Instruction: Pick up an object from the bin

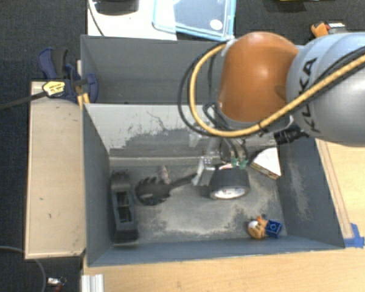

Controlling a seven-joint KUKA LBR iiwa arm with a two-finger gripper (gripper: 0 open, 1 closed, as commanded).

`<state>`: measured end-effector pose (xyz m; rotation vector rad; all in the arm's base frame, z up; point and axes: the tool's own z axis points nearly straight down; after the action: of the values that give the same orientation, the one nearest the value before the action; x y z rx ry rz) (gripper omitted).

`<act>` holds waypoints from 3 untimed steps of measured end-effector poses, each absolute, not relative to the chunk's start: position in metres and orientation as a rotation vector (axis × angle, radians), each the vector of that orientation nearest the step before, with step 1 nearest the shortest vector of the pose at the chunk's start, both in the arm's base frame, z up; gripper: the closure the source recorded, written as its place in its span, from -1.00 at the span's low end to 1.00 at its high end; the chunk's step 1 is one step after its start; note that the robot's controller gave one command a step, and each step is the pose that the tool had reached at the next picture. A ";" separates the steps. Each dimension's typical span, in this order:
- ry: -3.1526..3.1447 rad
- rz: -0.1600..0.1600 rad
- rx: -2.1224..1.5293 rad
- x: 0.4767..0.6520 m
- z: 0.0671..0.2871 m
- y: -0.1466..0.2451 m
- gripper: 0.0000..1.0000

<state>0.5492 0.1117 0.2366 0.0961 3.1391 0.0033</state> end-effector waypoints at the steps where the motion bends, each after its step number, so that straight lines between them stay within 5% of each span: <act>1: 3.141 0.002 0.110 0.552 0.268 0.095 -1.00; 2: 3.134 0.006 0.098 0.535 0.222 0.161 -1.00; 3: 3.132 0.005 0.134 0.535 0.186 0.142 -1.00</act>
Offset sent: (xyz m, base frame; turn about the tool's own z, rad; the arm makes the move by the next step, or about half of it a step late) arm -0.0193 0.0639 -0.0253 -0.0030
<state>0.5350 0.1418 0.1858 0.1343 3.1323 0.0047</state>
